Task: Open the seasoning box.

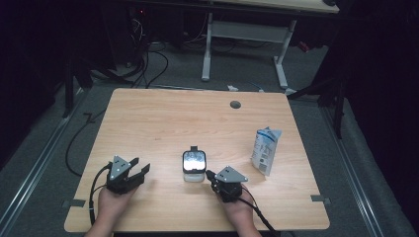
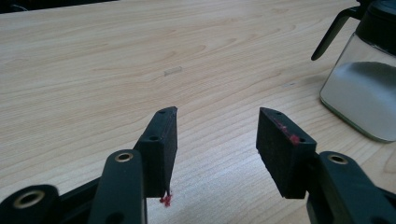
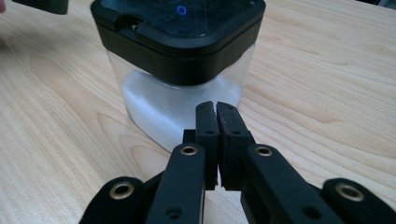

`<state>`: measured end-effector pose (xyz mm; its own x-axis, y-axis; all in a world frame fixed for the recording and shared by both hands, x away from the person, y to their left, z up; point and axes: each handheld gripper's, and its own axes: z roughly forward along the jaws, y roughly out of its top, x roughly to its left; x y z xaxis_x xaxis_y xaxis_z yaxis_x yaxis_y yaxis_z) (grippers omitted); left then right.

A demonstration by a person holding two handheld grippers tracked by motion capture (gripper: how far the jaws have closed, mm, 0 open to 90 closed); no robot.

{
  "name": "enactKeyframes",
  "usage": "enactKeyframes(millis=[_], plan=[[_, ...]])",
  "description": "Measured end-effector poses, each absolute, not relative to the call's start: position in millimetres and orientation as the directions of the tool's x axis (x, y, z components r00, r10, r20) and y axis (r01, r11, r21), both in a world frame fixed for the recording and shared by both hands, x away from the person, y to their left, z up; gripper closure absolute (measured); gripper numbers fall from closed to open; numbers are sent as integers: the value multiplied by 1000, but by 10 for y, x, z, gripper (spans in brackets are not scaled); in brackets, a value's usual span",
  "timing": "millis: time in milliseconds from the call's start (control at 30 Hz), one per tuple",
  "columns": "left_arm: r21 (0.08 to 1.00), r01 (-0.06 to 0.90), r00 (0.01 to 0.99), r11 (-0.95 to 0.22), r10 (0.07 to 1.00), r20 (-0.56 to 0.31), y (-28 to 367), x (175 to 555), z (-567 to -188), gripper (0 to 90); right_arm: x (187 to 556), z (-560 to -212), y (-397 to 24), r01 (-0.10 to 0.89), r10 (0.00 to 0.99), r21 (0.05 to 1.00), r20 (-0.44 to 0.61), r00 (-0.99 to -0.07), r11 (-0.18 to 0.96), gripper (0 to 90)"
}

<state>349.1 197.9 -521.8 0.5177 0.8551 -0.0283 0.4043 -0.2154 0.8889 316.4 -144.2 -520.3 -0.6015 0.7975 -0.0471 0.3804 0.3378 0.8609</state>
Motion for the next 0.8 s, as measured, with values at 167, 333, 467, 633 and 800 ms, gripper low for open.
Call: enactKeyframes(millis=[167,333,467,633,800], plan=[[889,404,519,-216,854,-28,1979,3490,-5219,486,3148,-5195,-1430,379,794,861,-48,-606,340,875],[889,404,518,-214,855,-30,1987,3491,-5219,487,3150,-5192,-1442,377,795,864,-43,-605,334,835],[888,404,521,-220,853,-26,1991,3492,-5219,487,3144,-5182,-1475,376,803,865,-51,-593,332,772],[885,409,524,-223,851,-28,2007,3494,-5224,487,3141,-5192,-1583,386,820,862,-57,-569,328,674],[887,410,523,-212,852,-38,2031,3487,-5218,486,3130,-5211,-1773,402,847,860,-64,-528,315,603]])
